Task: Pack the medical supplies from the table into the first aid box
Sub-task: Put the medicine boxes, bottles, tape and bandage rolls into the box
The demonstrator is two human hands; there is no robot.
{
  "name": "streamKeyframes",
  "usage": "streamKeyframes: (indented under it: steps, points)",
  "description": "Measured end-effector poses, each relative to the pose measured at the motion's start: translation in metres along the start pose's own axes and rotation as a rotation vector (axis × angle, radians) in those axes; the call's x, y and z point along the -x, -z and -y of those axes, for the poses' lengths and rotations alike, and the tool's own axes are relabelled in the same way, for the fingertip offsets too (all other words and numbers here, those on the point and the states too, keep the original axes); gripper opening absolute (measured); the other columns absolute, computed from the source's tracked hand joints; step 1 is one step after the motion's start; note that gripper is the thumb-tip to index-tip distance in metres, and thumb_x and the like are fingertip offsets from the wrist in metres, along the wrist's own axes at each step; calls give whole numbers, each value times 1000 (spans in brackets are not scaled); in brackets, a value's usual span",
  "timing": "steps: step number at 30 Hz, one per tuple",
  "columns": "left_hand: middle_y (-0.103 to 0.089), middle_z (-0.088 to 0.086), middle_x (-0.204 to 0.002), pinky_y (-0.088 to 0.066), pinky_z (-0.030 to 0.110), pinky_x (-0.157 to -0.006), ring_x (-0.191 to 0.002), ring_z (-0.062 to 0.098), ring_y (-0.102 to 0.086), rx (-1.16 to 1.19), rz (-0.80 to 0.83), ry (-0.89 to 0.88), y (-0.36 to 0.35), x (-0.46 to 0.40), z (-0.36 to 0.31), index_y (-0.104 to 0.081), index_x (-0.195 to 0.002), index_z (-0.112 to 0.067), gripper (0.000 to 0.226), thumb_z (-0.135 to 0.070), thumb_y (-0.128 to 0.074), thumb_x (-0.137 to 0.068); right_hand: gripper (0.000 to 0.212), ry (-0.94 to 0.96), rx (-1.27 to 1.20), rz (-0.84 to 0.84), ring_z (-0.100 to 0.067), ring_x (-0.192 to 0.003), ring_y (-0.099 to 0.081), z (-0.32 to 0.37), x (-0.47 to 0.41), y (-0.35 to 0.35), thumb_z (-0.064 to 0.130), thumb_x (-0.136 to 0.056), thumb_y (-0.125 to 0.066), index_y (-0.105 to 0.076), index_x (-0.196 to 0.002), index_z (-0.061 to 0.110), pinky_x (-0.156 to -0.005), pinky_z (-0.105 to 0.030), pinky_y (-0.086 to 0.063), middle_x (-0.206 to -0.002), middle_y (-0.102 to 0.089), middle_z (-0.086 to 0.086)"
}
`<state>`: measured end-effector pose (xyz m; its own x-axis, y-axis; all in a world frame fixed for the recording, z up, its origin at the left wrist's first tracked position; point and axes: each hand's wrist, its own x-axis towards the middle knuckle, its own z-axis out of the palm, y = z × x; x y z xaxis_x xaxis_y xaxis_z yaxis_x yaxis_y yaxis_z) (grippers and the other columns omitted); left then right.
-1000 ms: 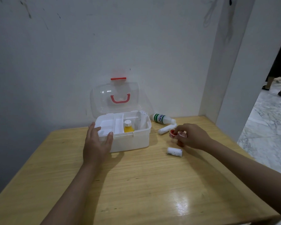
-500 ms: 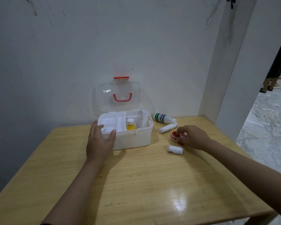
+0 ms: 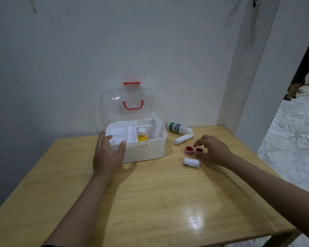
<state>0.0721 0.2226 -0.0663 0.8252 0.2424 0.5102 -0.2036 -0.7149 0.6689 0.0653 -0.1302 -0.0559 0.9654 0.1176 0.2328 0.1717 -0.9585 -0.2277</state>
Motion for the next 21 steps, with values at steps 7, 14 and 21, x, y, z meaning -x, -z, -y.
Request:
streamKeyframes:
  steps: [7, 14, 21]
  points:
    - [-31, 0, -153, -43, 39, -93, -134, 22, -37, 8, -1, -10, 1, 1, -1, -51, -122, -10, 50, -43, -58, -85, 17, 58, -4, 9, -8, -80, -48, -5, 3, -3, 28, -82, -65, -67, -98, 32, -61, -27, -44, -84, -58, 14]
    - [-30, 0, -153, -43, 38, -92, -134, 22, -37, 5, 0, -4, 0, 1, -1, -50, -123, -11, 49, -43, -57, -86, 25, 17, -55, 54, -7, -83, -50, 5, 1, -9, 30, -86, -59, -64, -110, 34, -65, -29, -46, -98, -66, 8]
    - [-32, 2, -152, -42, 38, -93, -134, 22, -37, 14, 1, -18, 1, 1, 0, -49, -123, -11, 50, -42, -57, -86, 23, -43, -127, 84, -4, -85, -58, 10, -4, -10, 32, -85, -58, -66, -105, 42, -62, -25, -45, -91, -63, 17]
